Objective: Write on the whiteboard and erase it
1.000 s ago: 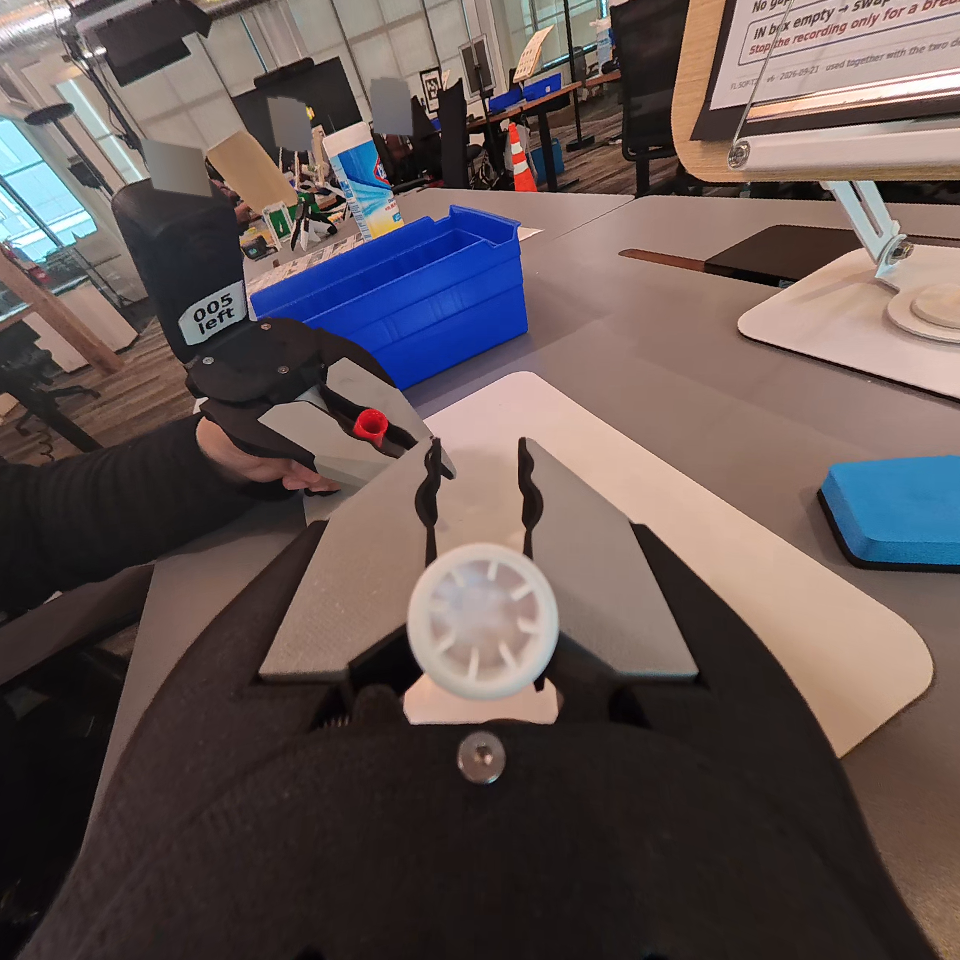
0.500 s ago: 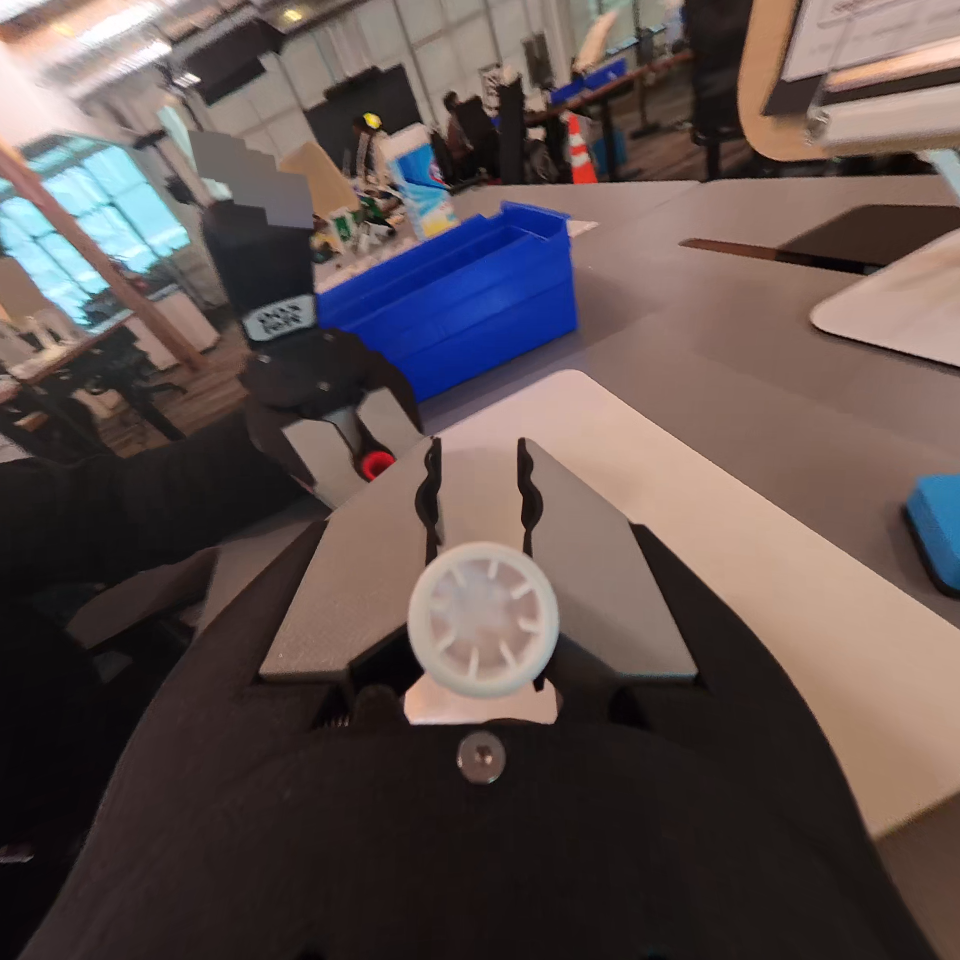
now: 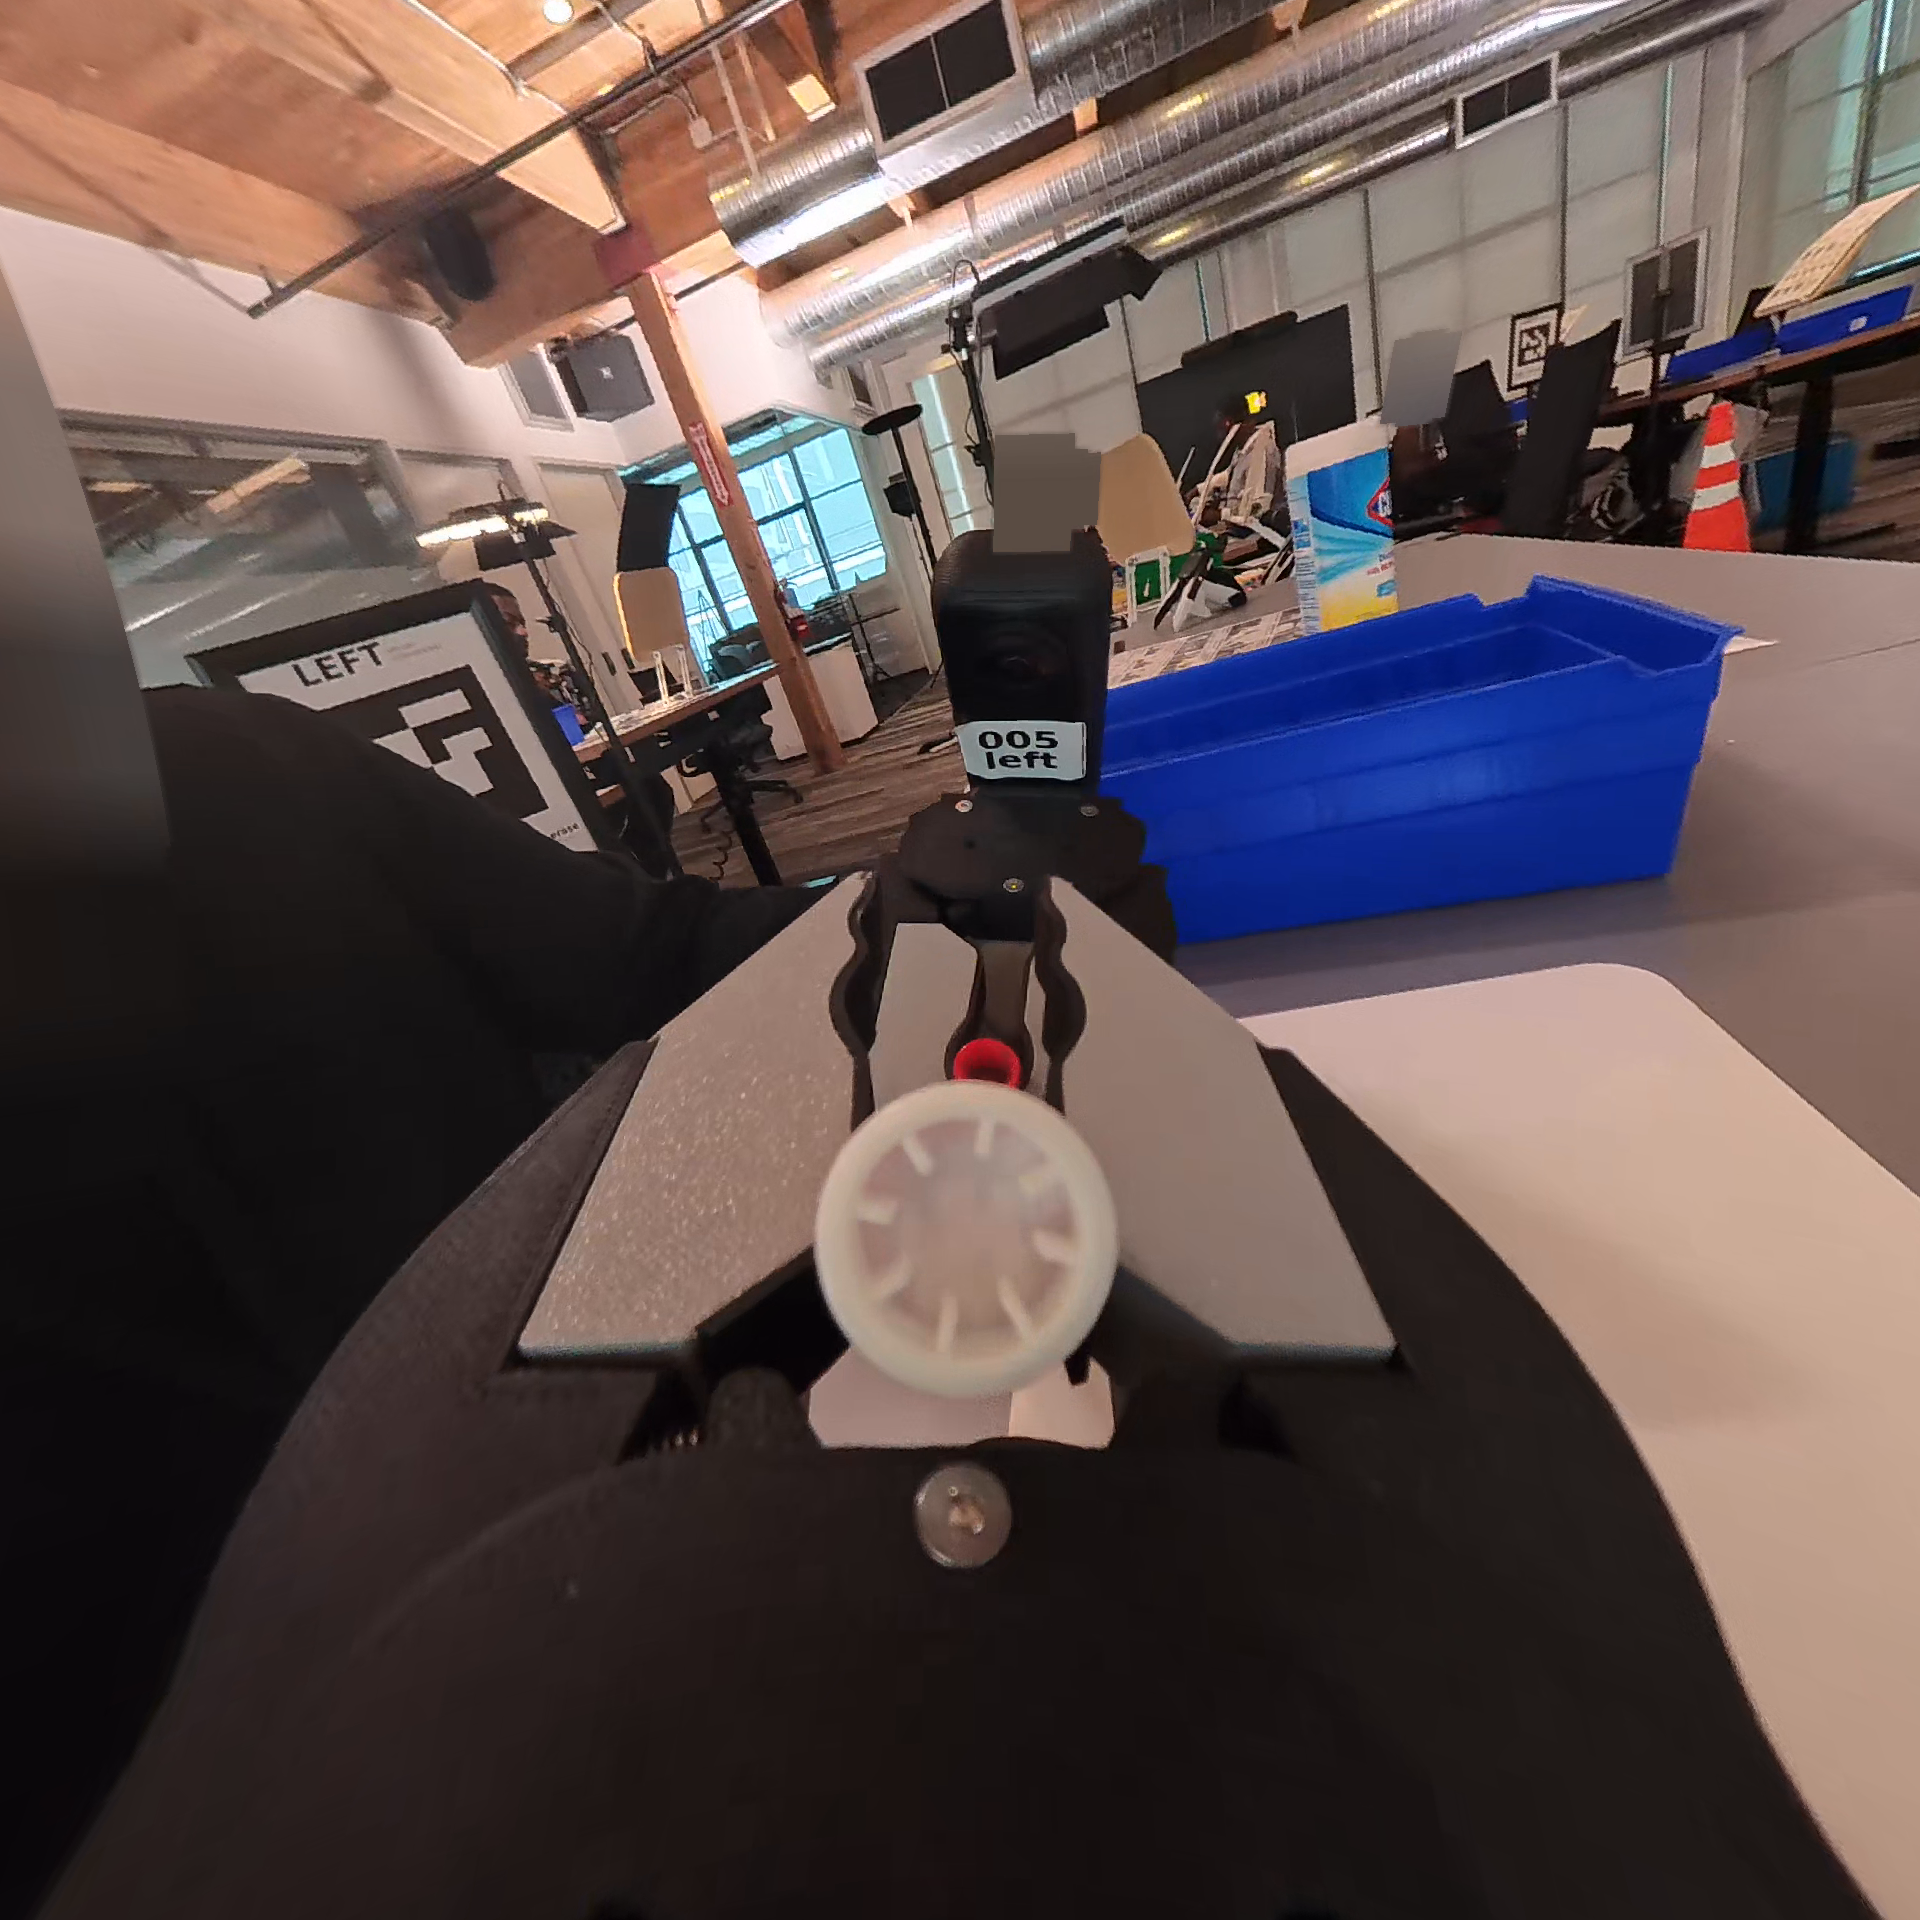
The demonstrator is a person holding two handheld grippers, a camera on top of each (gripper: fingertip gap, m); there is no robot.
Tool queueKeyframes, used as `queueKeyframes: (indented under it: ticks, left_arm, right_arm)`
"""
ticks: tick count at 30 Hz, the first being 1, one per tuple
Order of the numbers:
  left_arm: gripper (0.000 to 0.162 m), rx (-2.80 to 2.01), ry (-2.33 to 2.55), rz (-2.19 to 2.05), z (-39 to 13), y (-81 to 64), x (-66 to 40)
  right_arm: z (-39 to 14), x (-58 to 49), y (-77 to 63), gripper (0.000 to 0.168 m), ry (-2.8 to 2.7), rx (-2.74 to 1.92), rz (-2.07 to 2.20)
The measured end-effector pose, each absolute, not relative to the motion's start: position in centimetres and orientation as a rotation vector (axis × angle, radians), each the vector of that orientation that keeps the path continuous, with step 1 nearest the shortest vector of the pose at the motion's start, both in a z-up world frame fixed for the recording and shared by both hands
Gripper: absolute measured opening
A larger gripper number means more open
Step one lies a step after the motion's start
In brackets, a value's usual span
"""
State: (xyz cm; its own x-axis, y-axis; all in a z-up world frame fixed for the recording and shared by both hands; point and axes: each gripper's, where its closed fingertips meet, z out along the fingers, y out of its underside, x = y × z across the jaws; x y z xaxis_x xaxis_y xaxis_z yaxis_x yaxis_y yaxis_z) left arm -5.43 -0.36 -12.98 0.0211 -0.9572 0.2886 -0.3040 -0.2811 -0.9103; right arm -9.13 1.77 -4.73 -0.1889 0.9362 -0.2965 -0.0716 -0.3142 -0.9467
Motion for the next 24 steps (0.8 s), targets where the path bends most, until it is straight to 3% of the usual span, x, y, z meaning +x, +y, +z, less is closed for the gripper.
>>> queueKeyframes:
  ticks: [14, 24]
  left_arm:
    - [0.009, -1.558, 1.202, -1.295, -10.1, 0.6, -6.3]
    - [0.010, -1.600, 1.215, -1.339, -10.8, 0.3, -6.2]
  right_arm:
    - [-7.1, -10.6, 1.1, 0.026, -1.218, -1.338, 1.507]
    - [-6.9, -10.7, 1.0, 0.026, -1.210, -1.341, 1.530]
